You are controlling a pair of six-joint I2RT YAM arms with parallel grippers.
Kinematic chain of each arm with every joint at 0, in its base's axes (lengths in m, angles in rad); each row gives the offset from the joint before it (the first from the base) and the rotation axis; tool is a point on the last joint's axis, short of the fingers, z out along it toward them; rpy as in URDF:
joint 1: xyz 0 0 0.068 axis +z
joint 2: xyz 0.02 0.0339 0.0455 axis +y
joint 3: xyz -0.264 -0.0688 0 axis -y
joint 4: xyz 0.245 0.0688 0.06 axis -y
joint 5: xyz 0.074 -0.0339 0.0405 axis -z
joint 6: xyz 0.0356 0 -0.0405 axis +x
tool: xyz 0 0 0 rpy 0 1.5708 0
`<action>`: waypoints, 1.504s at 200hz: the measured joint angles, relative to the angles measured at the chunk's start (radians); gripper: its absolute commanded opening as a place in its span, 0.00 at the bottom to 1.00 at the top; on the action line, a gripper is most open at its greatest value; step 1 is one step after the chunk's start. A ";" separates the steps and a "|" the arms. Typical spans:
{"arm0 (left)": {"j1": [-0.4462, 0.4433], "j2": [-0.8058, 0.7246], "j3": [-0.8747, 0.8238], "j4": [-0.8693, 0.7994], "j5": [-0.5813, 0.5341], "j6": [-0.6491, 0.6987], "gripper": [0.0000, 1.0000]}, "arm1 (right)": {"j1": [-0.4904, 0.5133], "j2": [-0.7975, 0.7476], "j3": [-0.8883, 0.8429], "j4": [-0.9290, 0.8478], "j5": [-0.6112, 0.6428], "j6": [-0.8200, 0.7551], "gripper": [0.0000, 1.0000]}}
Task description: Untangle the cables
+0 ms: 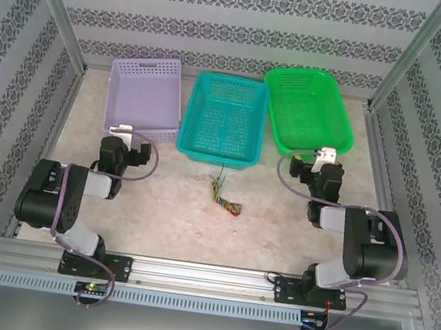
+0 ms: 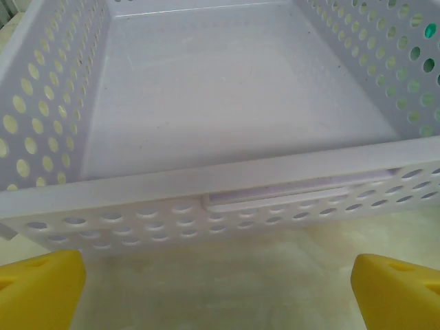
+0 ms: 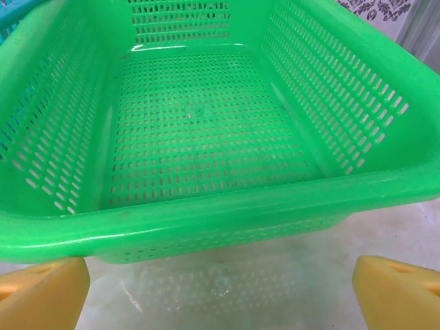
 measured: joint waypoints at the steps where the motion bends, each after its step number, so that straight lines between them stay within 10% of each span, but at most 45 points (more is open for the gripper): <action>1: 0.000 0.000 0.000 0.000 0.000 0.000 1.00 | 0.000 0.000 0.000 0.000 0.000 0.000 0.98; 196: -0.001 -0.010 0.000 -0.010 0.006 0.004 1.00 | 0.010 -0.043 0.000 -0.038 -0.006 -0.009 0.98; 301: -0.067 -0.810 -0.023 -0.591 -0.148 -0.124 1.00 | 0.192 -0.673 -0.003 -0.410 0.185 0.010 0.98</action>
